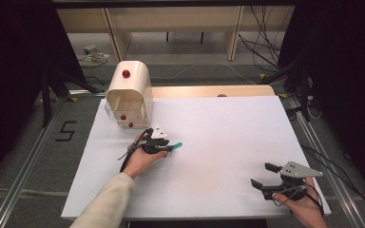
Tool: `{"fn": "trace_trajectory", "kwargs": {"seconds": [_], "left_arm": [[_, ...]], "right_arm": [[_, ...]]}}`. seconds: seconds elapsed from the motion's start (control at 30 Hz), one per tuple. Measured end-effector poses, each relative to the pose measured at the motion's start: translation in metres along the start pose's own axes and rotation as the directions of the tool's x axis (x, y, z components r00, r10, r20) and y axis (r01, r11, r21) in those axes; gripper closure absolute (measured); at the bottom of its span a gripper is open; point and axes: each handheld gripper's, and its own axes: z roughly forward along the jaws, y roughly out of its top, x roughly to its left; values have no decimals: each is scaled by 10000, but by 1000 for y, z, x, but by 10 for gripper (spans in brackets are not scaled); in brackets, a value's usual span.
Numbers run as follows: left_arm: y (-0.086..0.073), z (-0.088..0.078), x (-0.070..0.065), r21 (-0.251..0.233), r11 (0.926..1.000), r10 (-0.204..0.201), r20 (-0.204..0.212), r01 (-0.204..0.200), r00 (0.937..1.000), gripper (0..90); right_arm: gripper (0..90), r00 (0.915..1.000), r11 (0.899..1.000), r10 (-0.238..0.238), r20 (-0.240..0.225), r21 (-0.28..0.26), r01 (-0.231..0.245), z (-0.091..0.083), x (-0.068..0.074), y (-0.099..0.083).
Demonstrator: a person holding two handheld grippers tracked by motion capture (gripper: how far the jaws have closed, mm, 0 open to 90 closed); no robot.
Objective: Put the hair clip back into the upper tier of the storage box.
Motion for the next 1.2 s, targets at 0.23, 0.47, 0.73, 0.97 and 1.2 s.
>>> {"fn": "trace_trajectory", "kwargs": {"seconds": [0.23, 0.47, 0.73, 0.97, 1.2], "left_arm": [[1, 4, 1, 311, 9995, -56, 331, 45, 9994, 744], [3, 7, 1, 321, 9994, -132, 421, 118, 9990, 822], [3, 6, -1, 275, 9995, 128, 383, -139, 9992, 827], [4, 5, -4, 237, 9996, 134, 495, -146, 9987, 828], [6, -1, -3, 66, 9999, 150, 496, -153, 9987, 828]], "right_arm": [[168, 10000, 10000, -47, -22, -7, 47, 0, 0, 0], [168, 10000, 10000, -27, -22, -4, 27, -1, 0, 0], [168, 10000, 10000, -48, -41, -8, 48, 0, 1, 0], [168, 10000, 10000, -68, -61, 3, 68, -1, 1, 0], [168, 10000, 10000, -41, -60, 21, 41, -1, 1, 0]]}}
